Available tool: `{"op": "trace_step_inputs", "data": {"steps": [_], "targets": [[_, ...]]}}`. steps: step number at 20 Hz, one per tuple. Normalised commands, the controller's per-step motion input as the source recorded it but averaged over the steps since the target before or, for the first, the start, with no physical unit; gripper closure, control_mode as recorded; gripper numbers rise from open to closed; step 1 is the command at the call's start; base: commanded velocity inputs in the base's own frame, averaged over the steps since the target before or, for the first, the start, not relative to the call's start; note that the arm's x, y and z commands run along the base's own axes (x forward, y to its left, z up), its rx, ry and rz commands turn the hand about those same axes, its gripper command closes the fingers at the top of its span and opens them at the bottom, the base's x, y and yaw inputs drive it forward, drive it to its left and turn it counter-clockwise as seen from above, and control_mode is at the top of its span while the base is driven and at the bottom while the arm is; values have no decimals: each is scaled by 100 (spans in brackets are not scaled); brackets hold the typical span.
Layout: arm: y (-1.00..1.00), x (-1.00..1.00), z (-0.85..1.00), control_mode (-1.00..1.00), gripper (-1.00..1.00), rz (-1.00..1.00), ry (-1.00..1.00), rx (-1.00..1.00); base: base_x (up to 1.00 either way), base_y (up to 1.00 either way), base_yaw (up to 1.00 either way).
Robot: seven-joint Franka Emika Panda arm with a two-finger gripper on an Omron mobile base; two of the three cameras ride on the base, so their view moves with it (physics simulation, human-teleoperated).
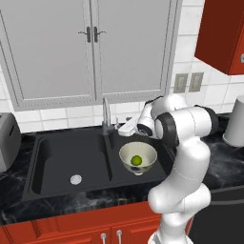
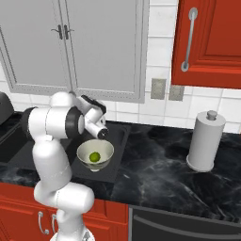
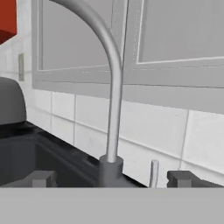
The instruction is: Pick the lime from the cabinet and place it in the bowl. Then pick the bowl and place it in the sink. Then turn on the sink facuet.
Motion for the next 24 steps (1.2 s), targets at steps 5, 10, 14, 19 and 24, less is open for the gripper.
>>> {"op": "trace_step_inputs", "data": {"steps": [5, 10, 14, 19, 24], "targets": [[0, 47, -15, -100, -100, 0, 0, 0, 0, 0, 0], [0, 50, -17, -100, -100, 0, 0, 0, 0, 0, 0], [0, 31, -20, -100, -100, 0, 0, 0, 0, 0, 0], [2, 27, -18, -100, -100, 0, 0, 0, 0, 0, 0], [5, 23, -13, -100, -100, 0, 0, 0, 0, 0, 0]]}}
